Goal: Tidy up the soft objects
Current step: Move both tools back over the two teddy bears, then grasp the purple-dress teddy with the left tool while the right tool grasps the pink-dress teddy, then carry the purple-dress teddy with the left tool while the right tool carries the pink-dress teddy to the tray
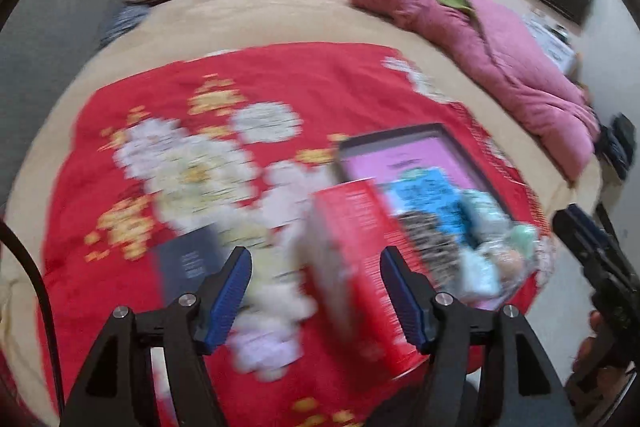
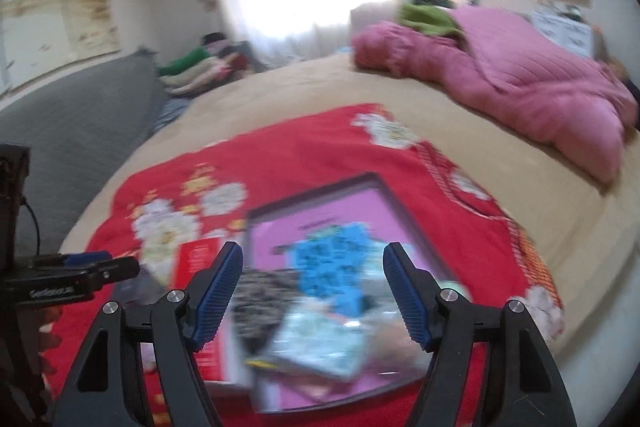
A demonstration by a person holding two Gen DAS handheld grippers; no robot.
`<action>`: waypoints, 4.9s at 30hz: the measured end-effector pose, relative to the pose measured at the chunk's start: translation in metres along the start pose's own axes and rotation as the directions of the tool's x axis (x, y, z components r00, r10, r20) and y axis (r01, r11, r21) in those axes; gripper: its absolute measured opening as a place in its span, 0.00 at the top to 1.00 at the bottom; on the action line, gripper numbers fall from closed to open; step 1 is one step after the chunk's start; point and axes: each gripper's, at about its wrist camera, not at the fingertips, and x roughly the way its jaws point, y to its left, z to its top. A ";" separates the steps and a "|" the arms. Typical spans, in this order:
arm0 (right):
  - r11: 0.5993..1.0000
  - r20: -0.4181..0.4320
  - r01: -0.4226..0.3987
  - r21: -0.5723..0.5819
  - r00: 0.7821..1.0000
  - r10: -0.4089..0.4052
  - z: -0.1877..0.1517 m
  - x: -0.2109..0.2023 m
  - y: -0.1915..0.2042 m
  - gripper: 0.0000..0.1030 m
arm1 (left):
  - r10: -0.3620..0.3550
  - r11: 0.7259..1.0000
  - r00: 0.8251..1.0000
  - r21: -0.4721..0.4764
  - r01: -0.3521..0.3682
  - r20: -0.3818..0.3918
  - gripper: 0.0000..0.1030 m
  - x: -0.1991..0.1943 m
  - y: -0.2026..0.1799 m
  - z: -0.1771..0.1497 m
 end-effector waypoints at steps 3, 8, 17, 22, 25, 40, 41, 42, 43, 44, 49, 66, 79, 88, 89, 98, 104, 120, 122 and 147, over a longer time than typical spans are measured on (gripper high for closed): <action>0.996 -0.021 -0.069 -0.057 0.997 0.068 -0.003 0.002 0.042 0.28 | 0.042 0.997 0.999 -0.060 -0.042 -0.003 0.36 -0.012 0.041 -0.015; 0.981 -0.093 -0.170 -0.096 0.982 0.161 -0.018 0.014 0.110 0.28 | 0.089 0.984 0.996 -0.154 -0.092 -0.030 0.36 -0.020 0.102 -0.044; 0.972 -0.266 -0.185 -0.146 0.954 0.141 -0.062 0.054 0.190 0.28 | 0.112 0.976 0.989 -0.177 -0.128 -0.101 0.36 -0.007 0.151 -0.092; 0.968 -0.350 -0.131 -0.216 0.936 0.048 -0.089 0.077 0.208 0.28 | 0.040 0.976 0.988 -0.205 -0.069 -0.146 0.36 0.015 0.152 -0.107; 0.961 -0.372 -0.105 -0.258 0.928 0.001 -0.100 0.086 0.208 0.28 | -0.004 0.973 0.982 -0.226 -0.039 -0.188 0.36 0.033 0.152 -0.115; 0.960 -0.452 -0.046 -0.276 0.888 -0.087 -0.123 0.138 0.214 0.28 | -0.109 0.953 0.963 -0.301 0.030 -0.248 0.34 0.072 0.175 -0.125; 0.961 -0.455 -0.028 -0.276 0.884 -0.105 -0.123 0.144 0.213 0.28 | -0.133 0.948 0.960 -0.315 0.051 -0.246 0.34 0.072 0.178 -0.126; 0.962 -0.460 -0.024 -0.274 0.881 -0.109 -0.124 0.146 0.214 0.28 | -0.147 0.944 0.958 -0.325 0.062 -0.245 0.34 0.072 0.181 -0.126; 0.962 -0.466 -0.026 -0.270 0.878 -0.108 -0.124 0.150 0.214 0.28 | -0.153 0.943 0.958 -0.324 0.068 -0.244 0.34 0.071 0.182 -0.126; 0.964 -0.474 -0.026 -0.266 0.874 -0.107 -0.125 0.155 0.215 0.28 | -0.157 0.946 0.957 -0.315 0.075 -0.245 0.34 0.071 0.183 -0.126; 0.975 -0.529 -0.011 -0.223 0.841 -0.111 -0.132 0.182 0.213 0.28 | -0.154 0.958 0.954 -0.276 0.080 -0.256 0.33 0.072 0.179 -0.126; 0.973 -0.362 -0.070 -0.219 0.932 -0.014 -0.100 0.120 0.208 0.54 | -0.025 0.986 0.952 -0.167 -0.028 -0.305 0.34 0.095 0.142 -0.122; 0.980 -0.236 -0.068 -0.185 0.971 0.023 -0.065 0.075 0.186 0.54 | -0.012 0.991 0.981 -0.136 -0.015 -0.196 0.59 0.056 0.123 -0.109; 0.995 -0.117 -0.024 -0.101 0.993 0.012 -0.029 0.044 0.141 0.54 | 0.002 0.999 0.998 -0.050 -0.006 -0.067 0.59 -0.001 0.079 -0.071; 0.996 -0.106 -0.016 -0.093 0.994 0.006 -0.026 0.041 0.135 0.54 | 0.006 0.999 0.998 -0.033 -0.008 -0.056 0.59 -0.004 0.072 -0.066; 0.997 0.000 0.081 -0.011 0.997 -0.081 -0.003 0.006 0.072 0.54 | -0.025 0.998 0.999 0.056 0.023 0.028 0.59 -0.028 0.012 -0.028; 0.991 0.029 0.122 0.045 0.992 -0.124 0.004 -0.010 0.031 0.54 | -0.047 0.992 0.998 0.115 0.041 0.052 0.59 -0.030 -0.031 -0.003; 0.983 -0.015 0.162 0.081 0.987 -0.161 -0.003 -0.005 -0.038 0.54 | -0.132 0.968 0.991 0.210 0.135 -0.030 0.59 0.024 -0.122 0.024; 0.985 -0.043 0.161 0.068 0.986 -0.158 -0.008 0.005 -0.042 0.54 | -0.136 0.967 0.989 0.212 0.144 -0.051 0.59 0.037 -0.129 0.027; 0.990 -0.235 0.138 0.025 0.964 -0.128 -0.047 0.083 -0.059 0.46 | -0.131 0.962 0.971 0.213 0.173 -0.198 0.57 0.119 -0.155 0.028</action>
